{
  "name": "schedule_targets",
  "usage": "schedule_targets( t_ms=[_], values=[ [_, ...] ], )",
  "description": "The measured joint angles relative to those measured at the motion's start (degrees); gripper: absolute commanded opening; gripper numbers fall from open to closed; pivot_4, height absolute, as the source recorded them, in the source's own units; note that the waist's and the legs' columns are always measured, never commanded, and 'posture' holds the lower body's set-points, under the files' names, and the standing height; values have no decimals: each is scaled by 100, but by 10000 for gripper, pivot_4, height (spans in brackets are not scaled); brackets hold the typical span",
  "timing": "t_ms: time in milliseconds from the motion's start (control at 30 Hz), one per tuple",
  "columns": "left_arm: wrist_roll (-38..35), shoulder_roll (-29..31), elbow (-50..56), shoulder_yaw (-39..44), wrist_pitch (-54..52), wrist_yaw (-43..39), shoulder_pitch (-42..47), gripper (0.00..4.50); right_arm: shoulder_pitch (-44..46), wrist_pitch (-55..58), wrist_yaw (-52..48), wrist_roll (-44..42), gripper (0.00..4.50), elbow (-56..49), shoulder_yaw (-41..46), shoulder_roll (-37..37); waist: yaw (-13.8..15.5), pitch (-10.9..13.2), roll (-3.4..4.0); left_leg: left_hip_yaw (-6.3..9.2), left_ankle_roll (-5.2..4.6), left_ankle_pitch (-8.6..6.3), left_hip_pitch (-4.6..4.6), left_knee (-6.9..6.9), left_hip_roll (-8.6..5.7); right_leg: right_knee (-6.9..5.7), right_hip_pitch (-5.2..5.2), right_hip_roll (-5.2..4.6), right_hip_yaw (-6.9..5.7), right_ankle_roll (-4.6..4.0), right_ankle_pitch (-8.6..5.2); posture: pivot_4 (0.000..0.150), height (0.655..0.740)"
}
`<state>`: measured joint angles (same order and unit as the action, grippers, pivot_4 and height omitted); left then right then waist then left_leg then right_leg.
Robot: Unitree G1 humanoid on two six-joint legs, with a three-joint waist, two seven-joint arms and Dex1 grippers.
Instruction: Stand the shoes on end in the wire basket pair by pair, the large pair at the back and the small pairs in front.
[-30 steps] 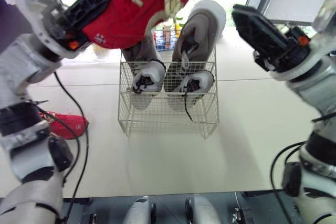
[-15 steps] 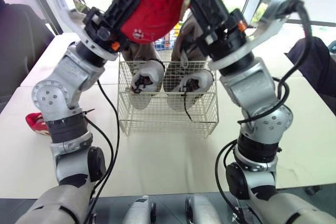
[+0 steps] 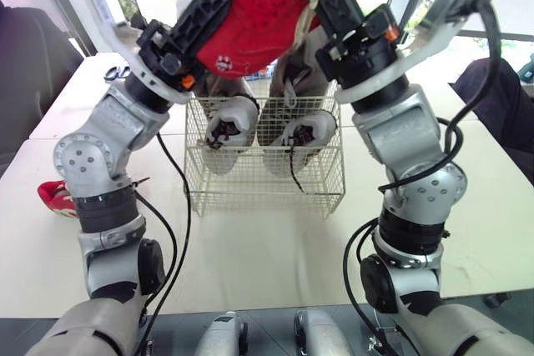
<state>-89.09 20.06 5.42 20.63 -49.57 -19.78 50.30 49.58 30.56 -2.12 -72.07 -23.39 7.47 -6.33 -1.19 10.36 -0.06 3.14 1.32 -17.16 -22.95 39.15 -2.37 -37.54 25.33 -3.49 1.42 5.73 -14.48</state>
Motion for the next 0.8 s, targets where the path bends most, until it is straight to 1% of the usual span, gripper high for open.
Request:
schedule_targets(
  t_ms=[33,100,133,167,200,267,367,400,500,600,667,733,800],
  values=[
    [115,53,17,-26,12,-1,-24,21156,2,11,-17,23,5992,7,-1,-54,2,0,0,0,0,0,0,0,0,0,0,1,0,0,0,1500,7400],
    [593,407,204,-157,72,8,-138,21156,79,117,-270,152,5992,131,-26,-378,-6,0,0,-1,-1,0,0,0,0,1,0,3,1,0,0,1500,7400],
    [849,720,405,-226,44,-28,-255,21156,153,202,-519,240,5992,261,-18,-705,-5,1,1,-2,-2,-1,1,-3,-2,2,0,3,1,0,0,1500,7400],
    [931,843,483,-251,15,-57,-306,21156,170,236,-634,273,5992,295,-7,-817,-4,1,1,-2,-2,-1,1,-6,-2,4,0,4,1,0,0,1500,7400],
    [1105,1199,740,-352,-48,-210,-506,21156,264,351,-1017,326,5992,464,-21,-1132,-12,1,1,-4,-3,-2,0,-6,0,5,2,6,1,0,0,1500,7400],
    [1052,1803,1090,-401,-421,-416,-888,29327,383,450,-1682,371,5992,761,97,-1687,-7,2,2,-2,-29,-16,1,-12,1,15,-3,5,1,0,0,1500,7400],
    [957,2379,1452,-388,-783,-275,-1274,42541,627,522,-2440,374,5992,1096,316,-2045,3,3,0,2,-33,-19,0,-10,3,15,-4,-4,0,-1,0,1500,7400],
    [940,2581,1558,-345,-859,-197,-1335,44524,665,609,-2667,361,5992,1107,293,-2130,1,3,0,2,-34,-19,1,-10,3,14,-4,-4,0,-1,-1,1500,7400],
    [671,3017,1748,-53,-993,-217,-1556,44524,643,931,-3161,253,5992,1106,238,-2370,4,3,0,2,-35,-20,1,-11,5,14,-4,-9,2,-1,-1,1500,7400],
    [413,3851,1882,381,-1373,-664,-2238,44524,452,1515,-3942,111,5992,972,217,-3191,19,5,3,7,-37,-21,-9,-11,4,26,-2,-11,0,-2,-1,1500,7400],
    [372,4320,2094,604,-1609,-1081,-2735,44524,272,1531,-4638,516,5992,912,32,-3784,42,5,3,7,-49,-28,-11,-9,3,36,-9,-12,-7,-2,-1,1500,7400],
    [284,4423,2229,637,-1691,-1315,-2952,44524,135,1403,-5090,999,5992,913,-171,-3969,46,5,3,7,-50,-28,-6,-7,3,39,-19,-13,-8,-2,-1,1500,7400],
    [225,4413,2263,636,-1684,-1433,-3029,44524,-16,1128,-5433,1471,5992,928,-403,-3982,39,5,3,7,-49,-28,4,-6,5,35,-25,-11,-8,-3,-1,1500,7400]
  ],
)
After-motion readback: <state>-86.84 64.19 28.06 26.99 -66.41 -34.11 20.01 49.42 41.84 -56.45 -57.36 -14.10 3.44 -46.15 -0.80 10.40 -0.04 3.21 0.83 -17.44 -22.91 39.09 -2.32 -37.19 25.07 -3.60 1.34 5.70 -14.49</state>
